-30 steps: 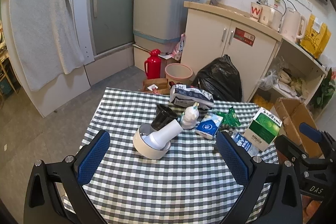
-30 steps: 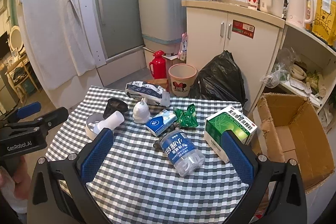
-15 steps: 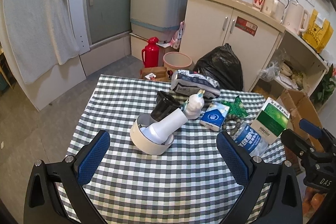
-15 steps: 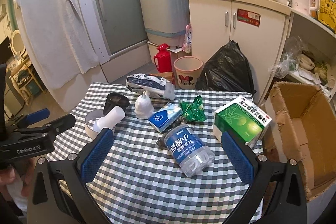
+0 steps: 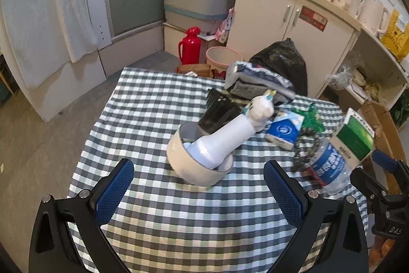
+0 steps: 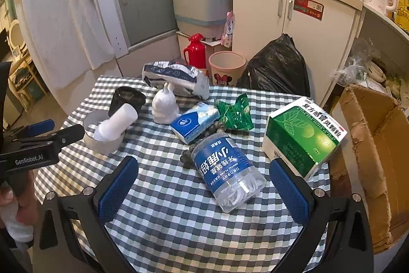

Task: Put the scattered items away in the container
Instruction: 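Reach the left gripper to the white tape roll and grasp it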

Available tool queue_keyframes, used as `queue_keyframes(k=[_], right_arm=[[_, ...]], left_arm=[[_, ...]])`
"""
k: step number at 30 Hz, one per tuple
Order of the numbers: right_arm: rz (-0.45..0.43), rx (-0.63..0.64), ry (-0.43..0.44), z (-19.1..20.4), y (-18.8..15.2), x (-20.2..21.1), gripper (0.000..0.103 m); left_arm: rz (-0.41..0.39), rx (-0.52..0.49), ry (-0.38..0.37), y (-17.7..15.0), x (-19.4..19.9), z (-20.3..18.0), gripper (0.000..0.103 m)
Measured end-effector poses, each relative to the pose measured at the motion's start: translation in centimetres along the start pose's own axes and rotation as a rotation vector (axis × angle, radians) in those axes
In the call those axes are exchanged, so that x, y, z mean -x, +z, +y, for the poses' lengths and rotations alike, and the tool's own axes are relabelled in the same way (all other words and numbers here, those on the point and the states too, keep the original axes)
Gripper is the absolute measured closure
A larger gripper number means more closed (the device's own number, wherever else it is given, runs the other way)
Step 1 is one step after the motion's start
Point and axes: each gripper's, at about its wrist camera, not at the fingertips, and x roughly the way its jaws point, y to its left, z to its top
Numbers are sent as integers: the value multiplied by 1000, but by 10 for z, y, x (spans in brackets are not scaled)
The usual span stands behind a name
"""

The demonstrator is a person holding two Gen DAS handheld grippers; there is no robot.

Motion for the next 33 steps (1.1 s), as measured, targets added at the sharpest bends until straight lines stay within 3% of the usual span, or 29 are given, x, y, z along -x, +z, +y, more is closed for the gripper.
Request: queue_keyframes(k=[13, 21, 29, 32, 33], right_arm=[[46, 3, 2, -4, -6, -26, 0], [66, 21, 9, 2, -5, -35, 0], [80, 33, 7, 6, -8, -42, 0], [79, 35, 7, 5, -8, -41, 0], [79, 36, 5, 5, -8, -41, 0]], left_arm=[[76, 70, 0, -4, -37, 21, 0], [142, 216, -84, -8, -61, 41, 1], [197, 294, -179, -13, -73, 44, 24], [200, 312, -218, -12, -74, 42, 37], [198, 315, -240, -11, -74, 42, 46]])
